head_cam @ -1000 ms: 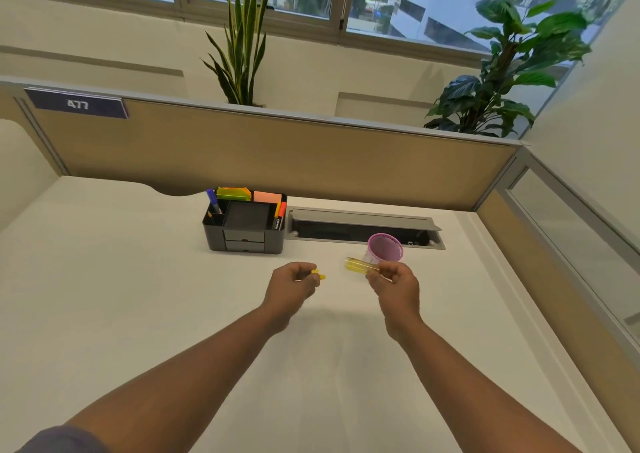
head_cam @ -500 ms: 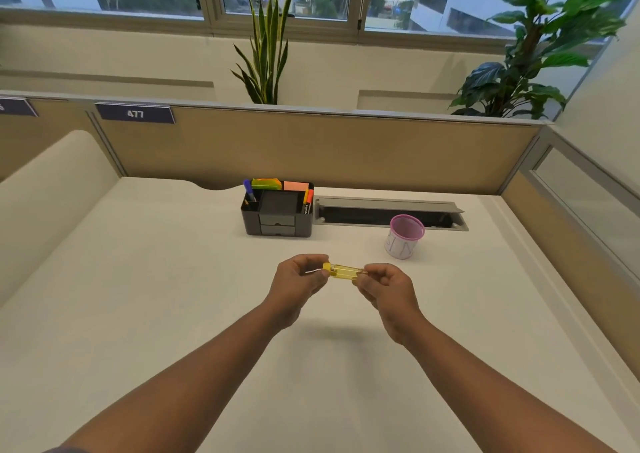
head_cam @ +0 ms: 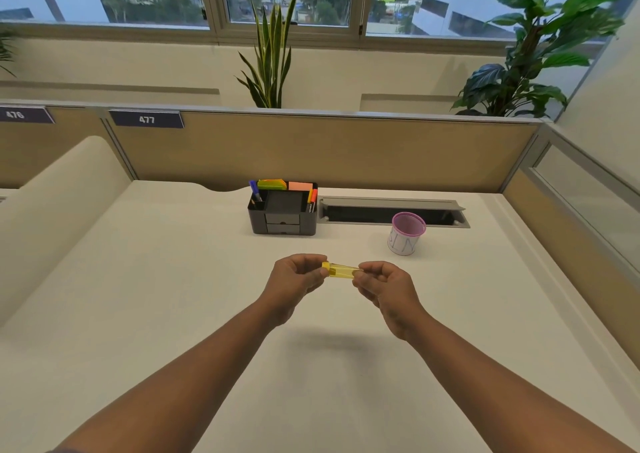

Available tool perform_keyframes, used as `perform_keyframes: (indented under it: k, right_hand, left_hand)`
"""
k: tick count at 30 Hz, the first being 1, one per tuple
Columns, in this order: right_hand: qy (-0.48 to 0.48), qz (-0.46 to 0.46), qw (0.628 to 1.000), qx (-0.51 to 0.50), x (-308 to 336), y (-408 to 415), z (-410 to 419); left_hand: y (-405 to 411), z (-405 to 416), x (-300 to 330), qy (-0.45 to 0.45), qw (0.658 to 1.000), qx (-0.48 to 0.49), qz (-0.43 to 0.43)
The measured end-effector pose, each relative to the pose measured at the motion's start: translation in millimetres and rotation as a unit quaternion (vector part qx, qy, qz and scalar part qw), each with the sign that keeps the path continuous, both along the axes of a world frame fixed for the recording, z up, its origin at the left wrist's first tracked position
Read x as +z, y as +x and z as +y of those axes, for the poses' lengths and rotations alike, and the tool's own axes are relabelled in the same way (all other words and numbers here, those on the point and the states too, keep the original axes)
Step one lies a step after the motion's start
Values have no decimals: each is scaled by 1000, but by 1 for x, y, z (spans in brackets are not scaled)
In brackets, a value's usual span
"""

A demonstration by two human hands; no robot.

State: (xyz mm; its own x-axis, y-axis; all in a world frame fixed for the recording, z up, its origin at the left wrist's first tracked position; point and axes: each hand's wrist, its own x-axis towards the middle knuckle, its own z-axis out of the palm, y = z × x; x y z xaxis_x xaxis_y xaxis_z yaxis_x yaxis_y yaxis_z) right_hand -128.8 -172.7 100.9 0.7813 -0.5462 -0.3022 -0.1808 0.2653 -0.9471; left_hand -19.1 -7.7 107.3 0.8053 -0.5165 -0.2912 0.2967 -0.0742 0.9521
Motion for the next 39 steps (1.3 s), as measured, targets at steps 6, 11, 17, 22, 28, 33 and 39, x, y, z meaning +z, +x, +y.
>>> perform_keyframes:
  k: [6, 11, 17, 22, 28, 33, 39]
  right_hand:
    - [-12, 14, 1000, 7, 6, -3, 2]
    - [-20, 26, 999, 13, 7, -4, 2]
    - [-35, 38, 999, 11, 6, -2, 4]
    - [-52, 27, 998, 15, 7, 1, 3]
    - [-34, 2, 999, 29, 7, 3, 0]
    - [-18, -6, 999, 35, 4, 6, -1]
    - [-31, -12, 999, 42, 2, 10, -2]
  left_hand:
    - [-1, 3, 5, -6, 1000, -6, -6]
    - [-2, 2, 6, -2, 1000, -11, -14]
    - [-1, 2, 5, -10, 1000, -14, -23]
    - [0, 2, 6, -12, 1000, -15, -19]
    - [5, 4, 5, -24, 1000, -8, 3]
    - [8, 4, 5, -13, 1000, -6, 11]
    - [11, 3, 3, -20, 1000, -3, 23]
